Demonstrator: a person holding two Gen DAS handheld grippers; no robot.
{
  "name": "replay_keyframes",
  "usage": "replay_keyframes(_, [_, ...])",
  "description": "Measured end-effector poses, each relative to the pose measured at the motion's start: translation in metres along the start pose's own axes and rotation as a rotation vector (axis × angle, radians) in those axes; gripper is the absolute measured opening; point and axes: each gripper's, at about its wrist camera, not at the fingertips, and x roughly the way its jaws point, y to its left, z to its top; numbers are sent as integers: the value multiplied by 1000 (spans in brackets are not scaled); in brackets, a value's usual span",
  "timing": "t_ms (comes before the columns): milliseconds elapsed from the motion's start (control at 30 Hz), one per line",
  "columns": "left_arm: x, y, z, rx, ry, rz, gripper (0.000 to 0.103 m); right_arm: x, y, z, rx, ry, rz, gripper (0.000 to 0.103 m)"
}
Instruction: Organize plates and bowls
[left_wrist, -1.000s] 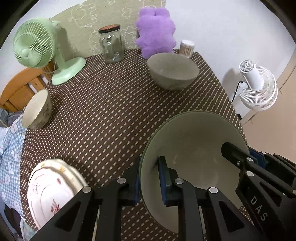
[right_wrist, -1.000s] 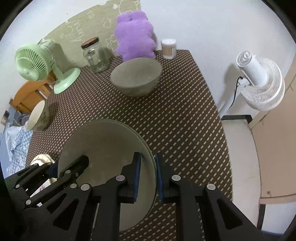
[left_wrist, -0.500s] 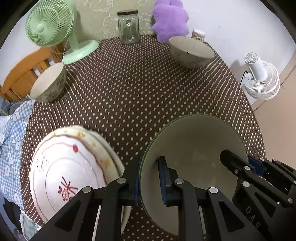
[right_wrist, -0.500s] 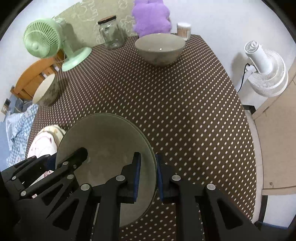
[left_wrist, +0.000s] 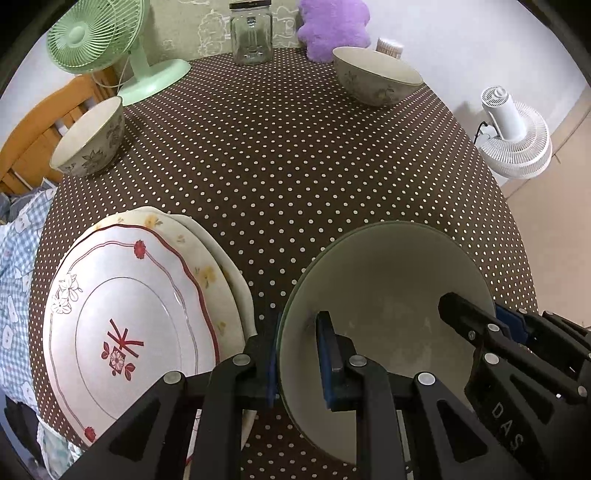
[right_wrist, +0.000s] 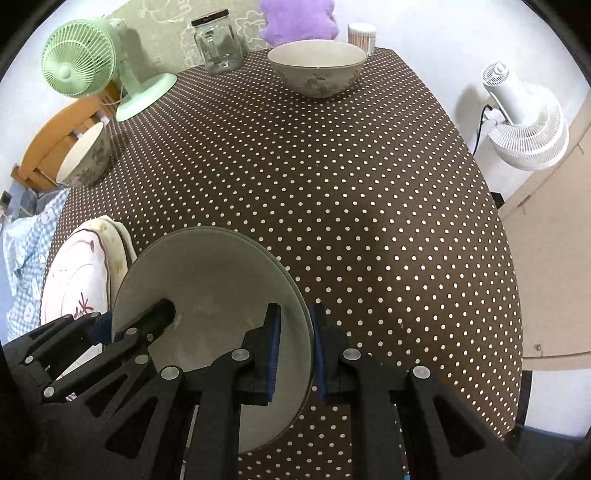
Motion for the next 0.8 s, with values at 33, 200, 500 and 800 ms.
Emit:
replay_keyframes(33, [-1, 0, 0, 1, 3, -1, 15, -1, 1, 0, 3, 1, 0, 19])
replay_keyframes(200, [-1, 2, -2, 6, 2, 7, 16, -2, 3, 0, 1, -6, 7, 19])
replay_keyframes(500, [-14, 3, 5, 27, -33, 15, 49, -10, 2, 8, 9, -13, -10, 26])
replay_keyframes(800, [-41, 20, 15, 0, -95, 26, 66, -43, 0, 18, 18, -96, -85, 61])
